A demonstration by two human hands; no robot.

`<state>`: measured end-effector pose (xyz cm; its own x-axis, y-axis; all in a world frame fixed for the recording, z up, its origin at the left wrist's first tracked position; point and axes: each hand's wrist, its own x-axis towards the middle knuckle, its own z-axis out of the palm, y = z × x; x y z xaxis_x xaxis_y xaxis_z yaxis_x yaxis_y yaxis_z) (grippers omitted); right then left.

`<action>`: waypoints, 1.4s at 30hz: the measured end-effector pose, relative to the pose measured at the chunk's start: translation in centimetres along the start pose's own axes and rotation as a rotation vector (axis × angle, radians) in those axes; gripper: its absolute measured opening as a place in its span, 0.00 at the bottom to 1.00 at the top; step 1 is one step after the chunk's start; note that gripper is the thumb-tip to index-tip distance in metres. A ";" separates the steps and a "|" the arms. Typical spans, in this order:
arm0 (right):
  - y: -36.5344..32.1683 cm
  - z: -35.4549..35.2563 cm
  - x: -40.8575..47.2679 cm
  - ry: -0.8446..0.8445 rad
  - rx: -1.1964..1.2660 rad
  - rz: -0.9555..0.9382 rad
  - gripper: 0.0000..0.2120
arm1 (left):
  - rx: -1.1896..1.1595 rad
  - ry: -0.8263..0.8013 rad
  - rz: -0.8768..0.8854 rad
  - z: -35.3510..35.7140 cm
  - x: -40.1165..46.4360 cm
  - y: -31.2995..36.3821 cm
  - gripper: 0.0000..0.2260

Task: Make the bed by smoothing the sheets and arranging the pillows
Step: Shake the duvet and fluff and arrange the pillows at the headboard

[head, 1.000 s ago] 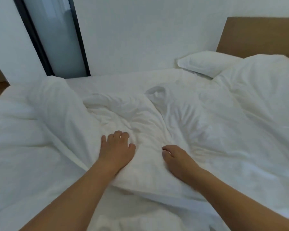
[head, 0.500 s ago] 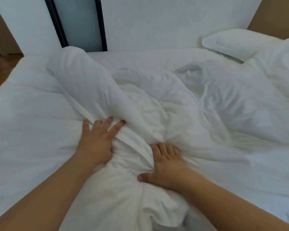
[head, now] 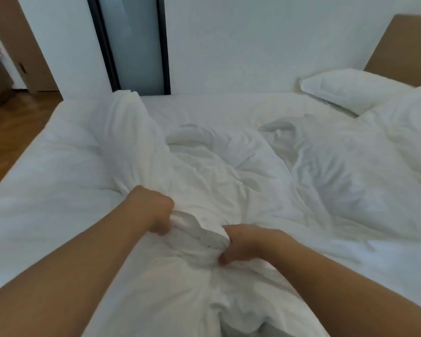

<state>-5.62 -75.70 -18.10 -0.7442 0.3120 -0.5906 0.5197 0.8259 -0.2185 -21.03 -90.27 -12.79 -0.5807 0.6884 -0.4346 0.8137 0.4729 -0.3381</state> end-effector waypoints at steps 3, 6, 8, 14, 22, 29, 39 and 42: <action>-1.1 -0.6 -3.5 -0.114 -0.096 -0.007 0.17 | -0.074 -0.046 -0.008 -0.7 -7.1 1.9 0.13; -1.0 1.7 -6.9 -0.184 -0.343 0.002 0.14 | -0.313 -0.151 0.069 3.0 -13.1 6.0 0.16; -0.8 3.7 -8.4 -0.164 -0.451 0.006 0.21 | -0.473 -0.261 0.089 6.1 -15.7 7.8 0.21; -3.9 5.4 -10.2 0.148 -0.500 -0.151 0.43 | -0.045 0.208 0.064 9.2 -16.2 3.2 0.28; -5.1 8.0 -3.3 0.175 -0.486 -0.266 0.47 | -0.293 -0.064 -0.149 10.5 -6.9 -2.6 0.47; -5.5 7.6 0.1 -0.053 -0.479 -0.157 0.59 | -0.249 -0.001 -0.142 12.5 -4.8 -0.8 0.49; -12.3 9.1 -4.7 0.111 -0.429 0.185 0.40 | -0.302 0.306 -0.007 15.7 -12.1 -2.1 0.37; -14.1 8.5 -8.0 0.234 -0.295 0.178 0.40 | -0.259 0.382 0.017 17.6 -15.6 -3.3 0.38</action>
<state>-3.38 -93.82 -16.89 -0.7464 0.5325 -0.3992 0.5317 0.8379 0.1234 -15.14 -112.28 -19.62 -0.5554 0.8274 -0.0828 0.8310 0.5485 -0.0929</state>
